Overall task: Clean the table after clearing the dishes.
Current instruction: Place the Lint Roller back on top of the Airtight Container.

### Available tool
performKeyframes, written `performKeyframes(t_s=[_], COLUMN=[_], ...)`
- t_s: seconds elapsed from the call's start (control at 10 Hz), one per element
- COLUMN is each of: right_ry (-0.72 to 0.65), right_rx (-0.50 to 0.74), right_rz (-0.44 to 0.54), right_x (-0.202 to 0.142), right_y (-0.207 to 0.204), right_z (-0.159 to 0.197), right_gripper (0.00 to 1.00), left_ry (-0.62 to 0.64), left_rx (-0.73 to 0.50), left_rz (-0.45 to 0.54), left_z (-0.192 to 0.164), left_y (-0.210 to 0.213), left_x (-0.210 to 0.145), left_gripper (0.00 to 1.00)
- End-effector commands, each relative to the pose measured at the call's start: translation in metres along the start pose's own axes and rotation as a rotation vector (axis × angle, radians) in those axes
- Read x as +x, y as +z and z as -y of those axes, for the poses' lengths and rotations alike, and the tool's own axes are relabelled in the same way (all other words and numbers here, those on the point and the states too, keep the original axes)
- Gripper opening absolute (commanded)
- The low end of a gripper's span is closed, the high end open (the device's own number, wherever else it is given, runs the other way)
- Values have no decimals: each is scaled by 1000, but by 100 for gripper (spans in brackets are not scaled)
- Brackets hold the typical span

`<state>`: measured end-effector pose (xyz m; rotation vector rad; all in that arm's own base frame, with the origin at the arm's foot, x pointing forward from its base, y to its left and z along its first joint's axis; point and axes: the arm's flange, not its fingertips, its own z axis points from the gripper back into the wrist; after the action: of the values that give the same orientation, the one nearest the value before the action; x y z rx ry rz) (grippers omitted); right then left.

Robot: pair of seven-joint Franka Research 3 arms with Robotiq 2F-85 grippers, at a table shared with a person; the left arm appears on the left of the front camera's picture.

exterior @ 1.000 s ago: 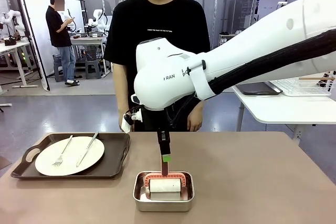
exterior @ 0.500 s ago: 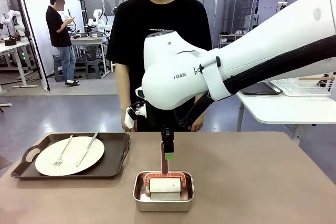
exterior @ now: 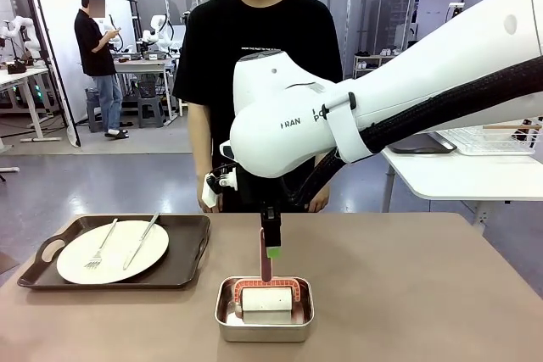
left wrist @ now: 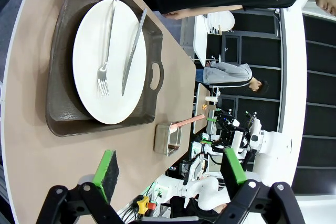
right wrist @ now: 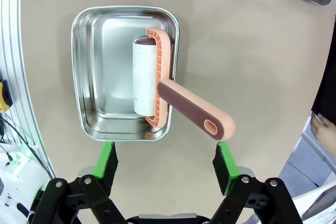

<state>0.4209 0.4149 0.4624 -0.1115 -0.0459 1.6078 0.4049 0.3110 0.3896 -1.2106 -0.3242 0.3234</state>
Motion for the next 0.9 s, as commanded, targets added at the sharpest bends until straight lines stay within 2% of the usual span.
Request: performKeyframes(t_s=[0.0,0.8], right_ry=[6,6], right_rx=[5,5], right_rz=[-4,-4], right_x=[3,3], right_y=[2,2], right_z=[-2,-2], right_gripper=[92,92], left_ry=[-1,-1], left_rx=[-2,-2], left_rz=[4,4], left_z=[0,0], left_y=[2,2], left_x=[-2,-2], left_gripper=[100,100])
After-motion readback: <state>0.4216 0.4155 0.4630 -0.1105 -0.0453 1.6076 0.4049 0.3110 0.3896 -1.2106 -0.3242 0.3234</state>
